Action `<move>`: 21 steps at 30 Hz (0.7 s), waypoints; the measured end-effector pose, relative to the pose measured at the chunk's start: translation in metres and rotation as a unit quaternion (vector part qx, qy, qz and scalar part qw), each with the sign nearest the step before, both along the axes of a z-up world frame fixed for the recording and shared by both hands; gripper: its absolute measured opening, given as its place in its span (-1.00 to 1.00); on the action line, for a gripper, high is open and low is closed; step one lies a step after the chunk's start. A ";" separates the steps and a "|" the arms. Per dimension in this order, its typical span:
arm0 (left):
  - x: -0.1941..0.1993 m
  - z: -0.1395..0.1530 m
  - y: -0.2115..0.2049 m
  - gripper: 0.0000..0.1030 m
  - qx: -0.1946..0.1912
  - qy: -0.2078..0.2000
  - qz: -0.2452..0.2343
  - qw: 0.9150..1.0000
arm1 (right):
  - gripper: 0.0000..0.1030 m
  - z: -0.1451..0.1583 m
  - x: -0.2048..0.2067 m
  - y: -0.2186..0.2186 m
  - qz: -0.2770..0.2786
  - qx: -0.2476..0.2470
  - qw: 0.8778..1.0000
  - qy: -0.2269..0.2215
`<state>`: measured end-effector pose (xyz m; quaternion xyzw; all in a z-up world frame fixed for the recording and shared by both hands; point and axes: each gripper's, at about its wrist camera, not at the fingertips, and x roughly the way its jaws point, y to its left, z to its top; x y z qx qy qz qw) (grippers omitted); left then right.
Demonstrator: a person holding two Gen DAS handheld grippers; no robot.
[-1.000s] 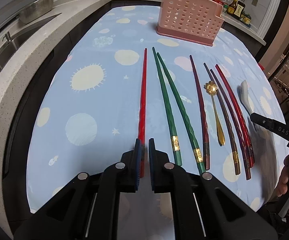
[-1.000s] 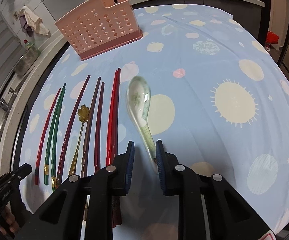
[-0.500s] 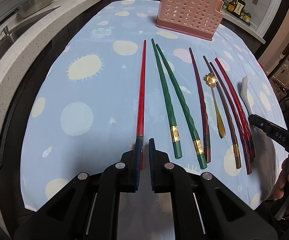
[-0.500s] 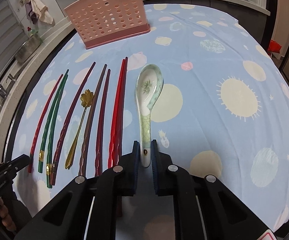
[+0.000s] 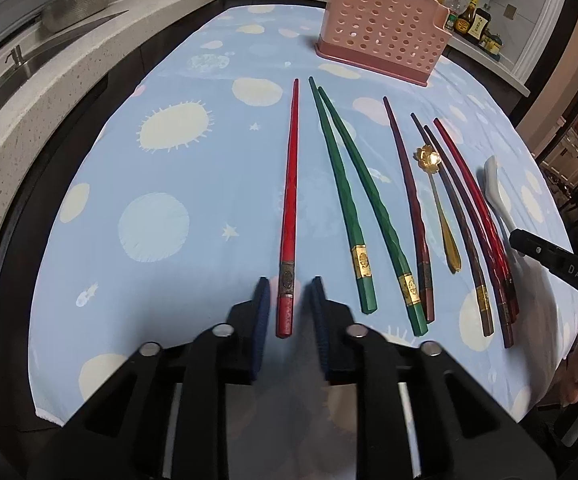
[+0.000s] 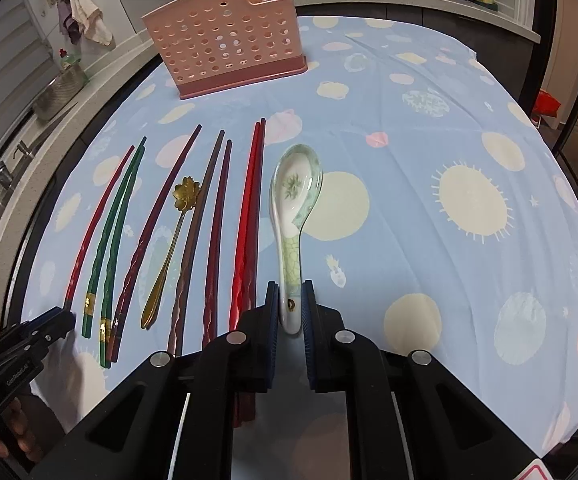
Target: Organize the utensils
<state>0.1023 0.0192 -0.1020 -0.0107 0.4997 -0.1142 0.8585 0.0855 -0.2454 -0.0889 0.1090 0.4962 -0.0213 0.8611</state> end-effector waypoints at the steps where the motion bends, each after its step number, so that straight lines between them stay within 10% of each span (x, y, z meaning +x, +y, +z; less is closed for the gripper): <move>1: 0.002 -0.001 0.002 -0.86 -0.007 0.002 0.000 1.000 | -0.79 0.000 0.000 0.001 0.001 0.000 1.000 0.000; 21: 0.017 0.100 0.016 -0.87 -0.056 -0.101 0.017 0.993 | -0.88 0.067 0.003 -0.003 0.000 0.007 0.997 -0.071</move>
